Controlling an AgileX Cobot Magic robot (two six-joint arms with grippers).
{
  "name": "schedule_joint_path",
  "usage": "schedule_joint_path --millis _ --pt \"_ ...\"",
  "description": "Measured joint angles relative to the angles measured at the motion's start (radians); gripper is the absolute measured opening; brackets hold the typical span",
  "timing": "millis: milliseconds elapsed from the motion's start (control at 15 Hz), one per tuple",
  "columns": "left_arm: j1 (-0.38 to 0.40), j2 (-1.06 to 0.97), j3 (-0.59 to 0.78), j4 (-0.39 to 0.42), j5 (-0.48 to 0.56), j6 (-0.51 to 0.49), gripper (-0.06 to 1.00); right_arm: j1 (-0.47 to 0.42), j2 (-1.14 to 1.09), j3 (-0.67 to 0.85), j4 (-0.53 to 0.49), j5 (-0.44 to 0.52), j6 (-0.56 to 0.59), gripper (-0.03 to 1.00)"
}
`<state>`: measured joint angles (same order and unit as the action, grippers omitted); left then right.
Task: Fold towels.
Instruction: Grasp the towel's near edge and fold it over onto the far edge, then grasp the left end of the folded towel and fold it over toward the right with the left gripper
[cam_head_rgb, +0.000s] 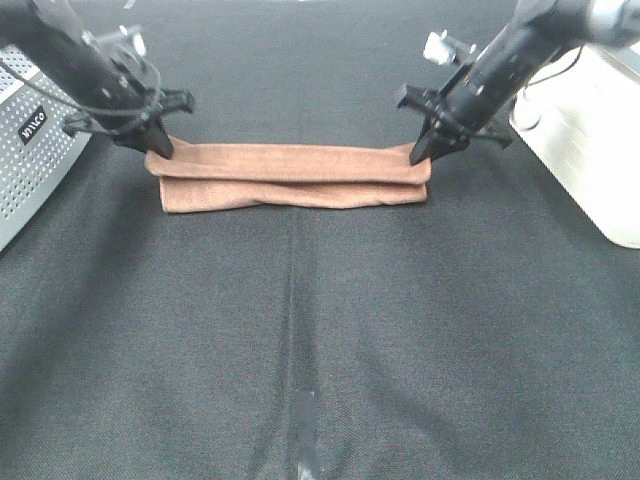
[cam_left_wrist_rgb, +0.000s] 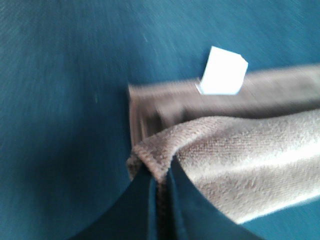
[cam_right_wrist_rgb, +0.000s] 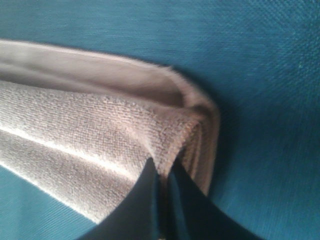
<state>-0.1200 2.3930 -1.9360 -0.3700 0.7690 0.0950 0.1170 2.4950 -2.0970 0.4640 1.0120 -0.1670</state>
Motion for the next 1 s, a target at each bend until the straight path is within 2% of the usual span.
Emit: schedule_joint_path --millis 67,133,200,267,400,467,533,600,733,1000 --pt "-0.004 0.012 -0.001 -0.007 -0.022 0.0 0.01 0.0 0.014 0.0 -0.001 -0.003 0.001 0.0" --pt "-0.007 0.016 -0.001 -0.021 -0.039 0.0 0.01 0.0 0.02 0.0 -0.005 -0.009 0.001 0.05" --pt "-0.009 0.017 -0.001 -0.026 -0.055 0.0 0.03 0.0 0.021 0.0 -0.009 -0.023 0.004 0.15" --pt "-0.011 0.017 -0.002 -0.028 -0.068 0.0 0.09 0.0 0.021 0.0 -0.01 -0.032 0.007 0.29" --pt "-0.013 0.017 -0.002 -0.028 -0.067 0.0 0.32 -0.001 0.021 -0.005 -0.014 -0.036 0.015 0.62" --pt "-0.013 0.017 -0.002 -0.022 -0.06 0.0 0.49 -0.001 0.02 -0.014 -0.019 -0.026 0.019 0.71" --pt "-0.013 0.017 -0.002 -0.012 -0.055 0.0 0.7 -0.001 0.014 -0.03 -0.03 0.0 0.023 0.76" --pt "-0.013 0.017 -0.002 0.002 -0.051 0.0 0.76 -0.001 0.009 -0.039 -0.04 0.022 0.024 0.77" --pt "-0.013 0.017 -0.002 0.014 -0.045 -0.003 0.8 -0.001 0.001 -0.049 -0.064 0.054 0.024 0.78" --pt "-0.013 0.034 -0.002 0.005 -0.045 -0.031 0.8 -0.001 0.001 -0.049 -0.071 0.057 0.024 0.78"
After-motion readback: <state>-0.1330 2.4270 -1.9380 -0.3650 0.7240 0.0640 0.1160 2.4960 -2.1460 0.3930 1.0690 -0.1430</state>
